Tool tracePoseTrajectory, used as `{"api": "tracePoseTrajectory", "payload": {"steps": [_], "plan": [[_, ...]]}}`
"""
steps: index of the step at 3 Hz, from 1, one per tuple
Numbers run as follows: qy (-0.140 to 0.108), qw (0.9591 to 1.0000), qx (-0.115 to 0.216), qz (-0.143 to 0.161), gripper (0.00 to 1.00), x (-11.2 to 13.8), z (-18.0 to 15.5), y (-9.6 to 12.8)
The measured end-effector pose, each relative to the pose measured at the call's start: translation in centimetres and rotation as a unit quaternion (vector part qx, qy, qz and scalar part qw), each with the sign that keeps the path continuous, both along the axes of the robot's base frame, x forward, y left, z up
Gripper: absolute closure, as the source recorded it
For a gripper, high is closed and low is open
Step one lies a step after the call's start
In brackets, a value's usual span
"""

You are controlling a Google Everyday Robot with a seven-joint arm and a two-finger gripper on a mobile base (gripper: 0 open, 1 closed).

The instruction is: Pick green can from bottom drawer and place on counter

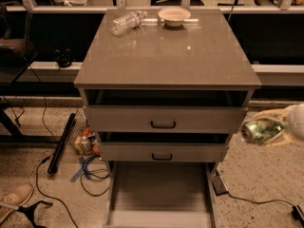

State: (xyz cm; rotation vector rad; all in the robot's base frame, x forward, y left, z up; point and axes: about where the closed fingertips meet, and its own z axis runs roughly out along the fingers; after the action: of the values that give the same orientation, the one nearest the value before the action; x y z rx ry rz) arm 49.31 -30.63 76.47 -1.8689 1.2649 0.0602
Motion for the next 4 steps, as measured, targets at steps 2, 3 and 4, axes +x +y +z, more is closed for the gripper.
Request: {"api": "tracePoseTrajectory", "payload": {"steps": [2, 3, 4], "plan": [[0.008, 0.9982, 0.048, -0.034, 1.00, 4.7, 8.0, -3.8], [0.014, 0.9963, 0.074, -0.040, 1.00, 7.8, 11.1, -2.4], [0.014, 0.9963, 0.074, -0.040, 1.00, 7.8, 11.1, -2.4]]}}
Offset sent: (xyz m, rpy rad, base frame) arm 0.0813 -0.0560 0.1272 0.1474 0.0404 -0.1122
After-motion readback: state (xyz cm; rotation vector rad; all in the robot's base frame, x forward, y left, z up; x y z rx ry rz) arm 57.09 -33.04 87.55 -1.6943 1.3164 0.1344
